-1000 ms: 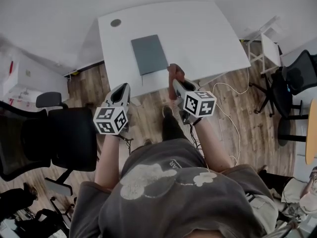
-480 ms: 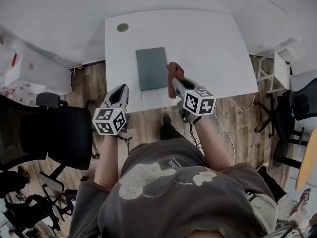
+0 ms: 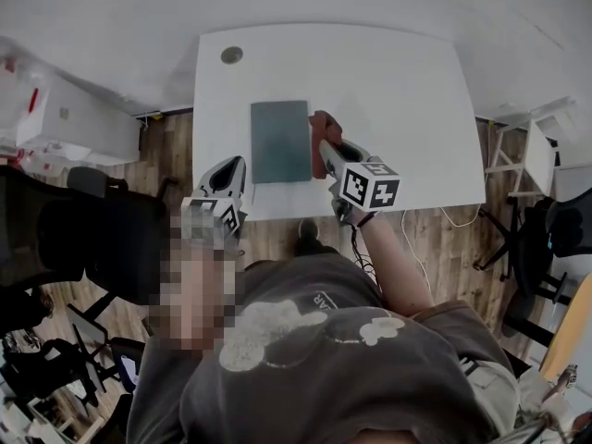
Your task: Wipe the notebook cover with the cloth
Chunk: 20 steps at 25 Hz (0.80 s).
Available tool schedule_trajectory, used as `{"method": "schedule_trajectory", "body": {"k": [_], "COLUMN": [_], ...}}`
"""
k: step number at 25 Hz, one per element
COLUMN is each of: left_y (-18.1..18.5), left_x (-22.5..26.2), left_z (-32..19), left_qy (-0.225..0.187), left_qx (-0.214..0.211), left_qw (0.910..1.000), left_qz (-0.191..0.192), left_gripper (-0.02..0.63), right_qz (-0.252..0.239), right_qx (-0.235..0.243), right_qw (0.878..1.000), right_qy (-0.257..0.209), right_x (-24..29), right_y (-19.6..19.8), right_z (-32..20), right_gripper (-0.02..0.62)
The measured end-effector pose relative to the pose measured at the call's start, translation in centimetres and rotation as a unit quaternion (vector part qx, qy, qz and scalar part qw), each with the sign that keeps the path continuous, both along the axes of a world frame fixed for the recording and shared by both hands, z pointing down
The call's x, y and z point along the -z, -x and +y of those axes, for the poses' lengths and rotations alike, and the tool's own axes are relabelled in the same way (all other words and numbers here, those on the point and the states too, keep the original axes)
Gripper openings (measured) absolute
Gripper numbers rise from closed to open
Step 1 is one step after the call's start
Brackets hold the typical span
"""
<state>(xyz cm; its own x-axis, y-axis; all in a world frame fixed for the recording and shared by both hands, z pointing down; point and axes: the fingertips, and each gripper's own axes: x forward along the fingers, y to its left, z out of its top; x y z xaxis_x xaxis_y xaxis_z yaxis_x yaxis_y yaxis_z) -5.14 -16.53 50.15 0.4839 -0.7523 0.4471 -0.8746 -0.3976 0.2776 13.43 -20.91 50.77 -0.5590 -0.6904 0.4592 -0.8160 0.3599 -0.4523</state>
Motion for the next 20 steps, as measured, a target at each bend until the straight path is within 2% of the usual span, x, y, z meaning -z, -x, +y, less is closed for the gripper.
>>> {"method": "schedule_trajectory", "body": {"k": [6, 12, 20], "left_y": [-2.6, -2.8, -2.5], "left_x": [-1.5, -2.5, -4.0], "left_z": [-0.8, -0.6, -0.1], "left_qy": [0.022, 0.038, 0.063], "left_qx": [0.011, 0.030, 0.008], "left_qw": [0.9996, 0.9987, 0.9979], "left_qz": [-0.017, -0.014, -0.013], "left_gripper": [-0.003, -0.003, -0.003], "right_qz": [-0.011, -0.014, -0.007], "right_qx": [0.033, 0.065, 0.073], "right_qw": [0.999, 0.998, 0.997], "right_qy": [0.013, 0.019, 0.024], "right_x": [-1.3, -1.9, -2.0], "right_y": [-1.3, -0.2, 2.1], "right_z": [-2.1, -3.2, -3.6], "right_gripper": [0.087, 0.087, 0.087]}}
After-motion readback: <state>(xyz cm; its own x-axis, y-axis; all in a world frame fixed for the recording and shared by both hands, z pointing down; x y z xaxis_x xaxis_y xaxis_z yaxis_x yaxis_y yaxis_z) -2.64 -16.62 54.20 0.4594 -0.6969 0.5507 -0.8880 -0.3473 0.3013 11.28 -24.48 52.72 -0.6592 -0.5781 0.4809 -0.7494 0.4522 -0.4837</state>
